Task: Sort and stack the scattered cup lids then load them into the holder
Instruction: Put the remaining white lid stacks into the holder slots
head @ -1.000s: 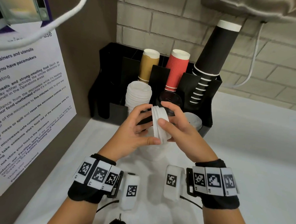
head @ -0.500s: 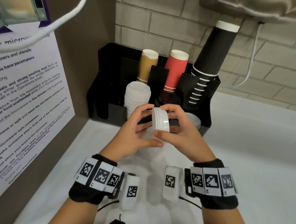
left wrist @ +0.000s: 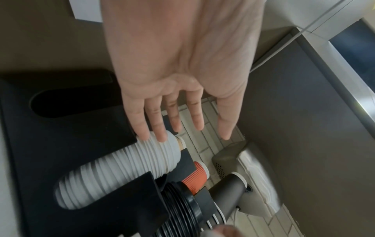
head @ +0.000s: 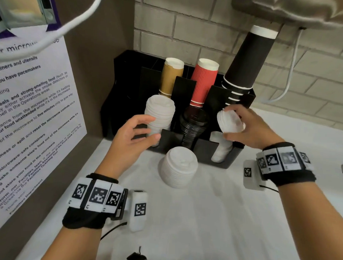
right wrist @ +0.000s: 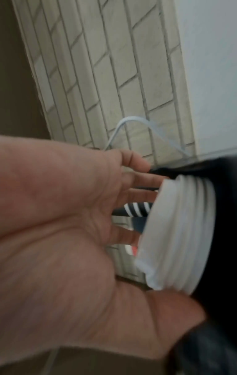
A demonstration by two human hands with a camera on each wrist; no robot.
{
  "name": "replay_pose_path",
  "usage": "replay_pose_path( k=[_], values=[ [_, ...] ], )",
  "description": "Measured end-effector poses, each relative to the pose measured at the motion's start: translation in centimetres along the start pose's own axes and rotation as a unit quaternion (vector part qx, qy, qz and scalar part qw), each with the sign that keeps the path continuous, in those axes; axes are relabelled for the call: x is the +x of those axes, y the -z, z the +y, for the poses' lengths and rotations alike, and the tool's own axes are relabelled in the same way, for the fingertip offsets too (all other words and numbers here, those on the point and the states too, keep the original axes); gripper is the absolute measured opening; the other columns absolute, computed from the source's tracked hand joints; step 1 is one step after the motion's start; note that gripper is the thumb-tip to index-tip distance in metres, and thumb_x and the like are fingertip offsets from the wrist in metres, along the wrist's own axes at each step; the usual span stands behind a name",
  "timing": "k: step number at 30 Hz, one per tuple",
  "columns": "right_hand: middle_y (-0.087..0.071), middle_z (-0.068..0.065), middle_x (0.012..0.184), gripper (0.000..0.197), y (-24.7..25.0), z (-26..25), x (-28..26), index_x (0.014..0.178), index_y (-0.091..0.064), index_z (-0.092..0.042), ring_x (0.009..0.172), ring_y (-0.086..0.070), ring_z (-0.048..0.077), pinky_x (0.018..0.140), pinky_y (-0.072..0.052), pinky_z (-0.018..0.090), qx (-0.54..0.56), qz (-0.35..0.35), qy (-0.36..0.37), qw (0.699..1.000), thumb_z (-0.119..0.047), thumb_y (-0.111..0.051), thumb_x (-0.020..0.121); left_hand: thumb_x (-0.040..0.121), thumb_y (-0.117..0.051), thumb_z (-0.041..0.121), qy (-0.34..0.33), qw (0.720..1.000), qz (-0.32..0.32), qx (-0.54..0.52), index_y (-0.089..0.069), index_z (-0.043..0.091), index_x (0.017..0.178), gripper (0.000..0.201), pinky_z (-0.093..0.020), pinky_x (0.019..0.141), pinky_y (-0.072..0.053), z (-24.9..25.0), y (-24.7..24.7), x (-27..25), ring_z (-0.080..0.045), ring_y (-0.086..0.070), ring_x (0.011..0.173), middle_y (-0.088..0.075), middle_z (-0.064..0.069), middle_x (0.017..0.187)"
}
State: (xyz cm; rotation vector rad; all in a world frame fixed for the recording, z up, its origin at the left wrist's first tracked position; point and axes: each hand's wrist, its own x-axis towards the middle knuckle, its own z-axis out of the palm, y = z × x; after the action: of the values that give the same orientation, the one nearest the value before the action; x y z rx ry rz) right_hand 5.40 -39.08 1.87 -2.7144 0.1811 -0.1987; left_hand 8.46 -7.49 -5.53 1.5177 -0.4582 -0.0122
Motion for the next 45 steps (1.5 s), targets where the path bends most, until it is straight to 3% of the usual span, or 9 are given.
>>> replay_pose_path(
  k=[3,6,8,16,24,34,40,45],
  values=[
    [-0.039,0.005,0.132,0.075,-1.3,0.3,0.8,0.133,-0.037,-0.041,0.12,-0.044,0.03,0.094,-0.032,0.041,-0.094,-0.06,-0.027,0.993,-0.026,-0.077,0.071,0.084,-0.073,0.014,-0.003,1.0,-0.006,0.004,-0.061,0.04,0.107,0.036,-0.021,0.088,-0.049,-0.1,-0.2,-0.1,-0.011,-0.061,0.11,-0.058,0.008,0.122],
    [-0.038,0.005,0.131,0.078,-2.1,-0.1,1.3,0.136,-0.034,-0.041,0.117,-0.044,0.029,0.097,-0.033,0.046,-0.164,-0.096,-0.022,0.982,-0.026,-0.074,0.071,0.084,-0.073,0.016,0.0,1.0,-0.01,0.012,-0.061,0.041,0.106,0.035,-0.021,0.088,-0.05,-0.1,-0.4,-0.3,-0.007,-0.061,0.11,-0.057,0.007,0.124],
    [-0.037,0.006,0.131,0.081,-2.5,-0.2,1.5,0.138,-0.032,-0.039,0.117,-0.045,0.03,0.099,-0.035,0.05,-0.178,-0.112,-0.025,0.977,-0.026,-0.074,0.07,0.084,-0.073,0.016,0.0,1.0,-0.01,0.019,-0.061,0.039,0.108,0.035,-0.022,0.089,-0.051,0.0,-0.4,-0.5,-0.007,-0.061,0.11,-0.058,0.006,0.124],
    [-0.036,0.004,0.13,0.082,-4.0,0.2,1.3,0.139,-0.031,-0.037,0.115,-0.046,0.03,0.094,-0.03,0.045,-0.226,-0.138,-0.033,0.964,-0.033,-0.075,0.069,0.086,-0.072,0.014,0.0,1.0,-0.006,0.022,-0.061,0.038,0.107,0.034,-0.025,0.091,-0.051,0.1,-0.6,-0.5,-0.007,-0.06,0.109,-0.058,0.004,0.124],
    [-0.042,0.003,0.117,0.073,-5.1,0.1,0.5,0.132,-0.035,-0.03,0.11,-0.046,0.03,0.089,-0.034,0.044,-0.275,-0.093,-0.029,0.956,-0.038,-0.073,0.07,0.086,-0.072,0.015,-0.001,1.0,-0.01,0.024,-0.062,0.037,0.107,0.033,-0.024,0.089,-0.051,-0.1,-0.5,-0.5,-0.007,-0.061,0.108,-0.058,0.004,0.123],
    [-0.053,-0.002,0.104,0.043,-5.8,0.1,-0.6,0.111,-0.05,-0.02,0.1,-0.051,0.021,0.083,-0.034,0.041,-0.319,-0.007,0.005,0.948,-0.034,-0.069,0.075,0.087,-0.071,0.015,-0.004,1.0,-0.011,0.024,-0.062,0.042,0.105,0.034,-0.02,0.086,-0.05,-0.5,-0.5,-0.6,-0.007,-0.061,0.107,-0.058,0.005,0.122],
    [-0.053,-0.004,0.102,0.058,-6.7,0.6,-1.3,0.116,-0.046,-0.023,0.095,-0.051,0.021,0.081,-0.033,0.039,-0.364,0.0,0.019,0.931,-0.048,-0.069,0.07,0.088,-0.07,0.014,-0.009,1.0,-0.018,0.02,-0.063,0.047,0.101,0.037,-0.022,0.087,-0.049,-0.4,-0.6,-0.6,-0.007,-0.061,0.107,-0.058,0.003,0.122],
    [-0.052,-0.003,0.101,0.051,-6.9,0.7,-1.4,0.112,-0.048,-0.022,0.094,-0.051,0.022,0.08,-0.033,0.039,-0.362,0.011,0.018,0.932,-0.043,-0.069,0.07,0.088,-0.07,0.015,-0.005,0.999,-0.021,0.025,-0.063,0.042,0.105,0.033,-0.022,0.087,-0.049,-0.4,-0.7,-0.6,-0.007,-0.06,0.108,-0.058,0.002,0.123]
  ],
)
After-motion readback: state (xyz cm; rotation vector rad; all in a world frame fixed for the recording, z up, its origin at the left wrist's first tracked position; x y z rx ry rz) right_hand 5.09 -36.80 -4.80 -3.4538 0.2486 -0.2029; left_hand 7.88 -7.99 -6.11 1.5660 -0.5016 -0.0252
